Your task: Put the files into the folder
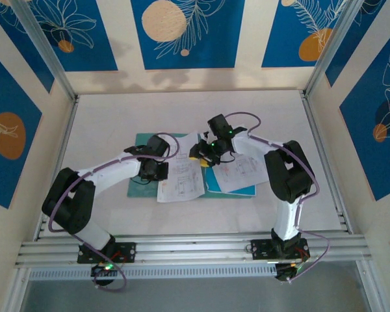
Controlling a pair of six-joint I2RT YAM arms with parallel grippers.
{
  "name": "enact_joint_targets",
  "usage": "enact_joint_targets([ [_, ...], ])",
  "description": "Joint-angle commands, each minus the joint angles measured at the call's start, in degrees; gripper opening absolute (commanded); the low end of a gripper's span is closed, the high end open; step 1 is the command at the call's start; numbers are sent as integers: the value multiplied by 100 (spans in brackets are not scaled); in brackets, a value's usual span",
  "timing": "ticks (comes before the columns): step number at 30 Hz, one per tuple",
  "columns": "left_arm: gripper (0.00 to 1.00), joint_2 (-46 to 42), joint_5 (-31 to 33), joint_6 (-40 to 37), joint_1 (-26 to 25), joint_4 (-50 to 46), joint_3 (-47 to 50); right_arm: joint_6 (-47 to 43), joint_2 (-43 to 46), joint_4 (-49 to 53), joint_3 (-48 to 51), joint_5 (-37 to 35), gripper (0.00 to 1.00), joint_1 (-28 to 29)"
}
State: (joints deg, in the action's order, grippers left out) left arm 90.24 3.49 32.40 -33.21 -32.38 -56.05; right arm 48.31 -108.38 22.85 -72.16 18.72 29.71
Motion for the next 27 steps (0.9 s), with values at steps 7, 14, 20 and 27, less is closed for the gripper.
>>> enact_joint_targets([
  [7, 0, 102, 82, 0, 68, 28, -27, 60, 264, -184, 506, 183, 43, 390],
  [14, 0, 101, 91, 12, 69, 14, -32, -34, 160, -97, 573, -11, 33, 518],
  [20, 0, 55, 151, -7, 68, -65, -55, -178, 154, 124, 515, -260, 17, 518],
  [27, 0, 17, 220, -16, 65, -120, -46, -442, 342, 476, 527, -700, 2, 501],
])
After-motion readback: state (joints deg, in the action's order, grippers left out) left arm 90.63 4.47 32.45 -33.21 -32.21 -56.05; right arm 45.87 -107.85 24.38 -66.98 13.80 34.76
